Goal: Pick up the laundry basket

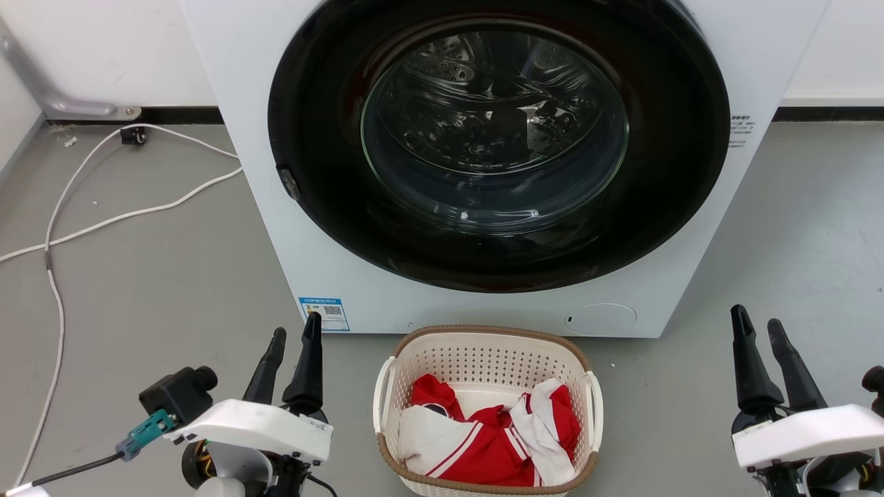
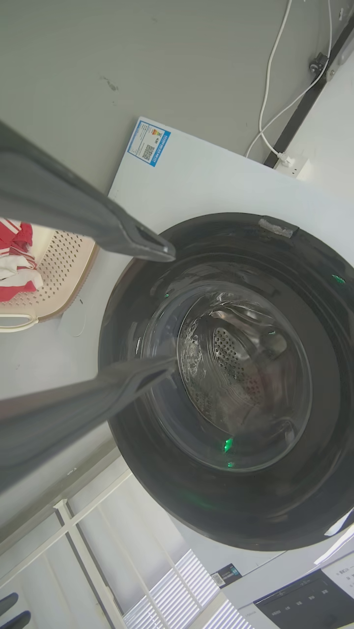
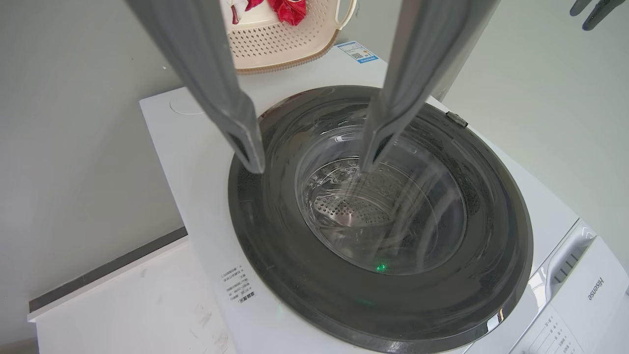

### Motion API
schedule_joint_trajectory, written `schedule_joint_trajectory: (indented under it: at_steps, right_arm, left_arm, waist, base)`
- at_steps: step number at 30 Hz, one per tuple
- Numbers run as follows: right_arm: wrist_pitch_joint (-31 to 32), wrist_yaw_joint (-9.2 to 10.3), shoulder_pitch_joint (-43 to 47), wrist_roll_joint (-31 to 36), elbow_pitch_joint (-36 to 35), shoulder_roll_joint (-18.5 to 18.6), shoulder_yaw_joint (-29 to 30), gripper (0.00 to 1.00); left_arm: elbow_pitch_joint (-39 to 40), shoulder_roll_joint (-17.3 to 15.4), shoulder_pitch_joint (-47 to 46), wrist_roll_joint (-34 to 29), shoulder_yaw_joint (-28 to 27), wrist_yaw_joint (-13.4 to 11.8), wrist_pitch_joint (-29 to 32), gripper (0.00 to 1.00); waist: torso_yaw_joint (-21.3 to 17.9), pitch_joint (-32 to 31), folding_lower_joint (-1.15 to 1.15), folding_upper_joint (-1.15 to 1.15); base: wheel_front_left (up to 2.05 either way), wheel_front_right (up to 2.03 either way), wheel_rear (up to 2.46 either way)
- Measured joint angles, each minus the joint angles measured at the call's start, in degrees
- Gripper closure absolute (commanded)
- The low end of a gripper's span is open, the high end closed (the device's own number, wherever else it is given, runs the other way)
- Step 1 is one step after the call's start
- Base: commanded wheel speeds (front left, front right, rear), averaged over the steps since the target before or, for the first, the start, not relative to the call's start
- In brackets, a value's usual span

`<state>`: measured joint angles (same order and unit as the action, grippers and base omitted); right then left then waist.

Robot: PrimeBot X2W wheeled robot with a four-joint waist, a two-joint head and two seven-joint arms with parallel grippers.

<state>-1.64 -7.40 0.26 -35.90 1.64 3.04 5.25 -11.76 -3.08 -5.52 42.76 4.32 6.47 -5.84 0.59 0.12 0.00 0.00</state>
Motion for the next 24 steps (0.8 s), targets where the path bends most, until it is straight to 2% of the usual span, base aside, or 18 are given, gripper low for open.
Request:
schedule_joint_trajectory:
  at_steps: [9, 24]
  right_arm:
    - [0.2, 0.00, 1.3, 7.4, -2.1, 0.0, 0.2, 0.00]
    - [1.4, -0.01, 3.0, 17.2, -5.6, 0.0, 0.4, 0.00]
  left_arm:
    - [-0.6, -0.5, -0.4, -7.9, 1.7, -0.5, -1.4, 0.00]
    - [-0.8, -1.0, -1.2, -17.5, 4.0, -1.4, -3.6, 0.00]
  waist:
    - [0.1, 0.0, 0.00, 0.00]
    - [0.2, 0.0, 0.00, 0.00]
  base:
    - [0.00, 0.00, 0.00]
    - [0.00, 0.00, 0.00]
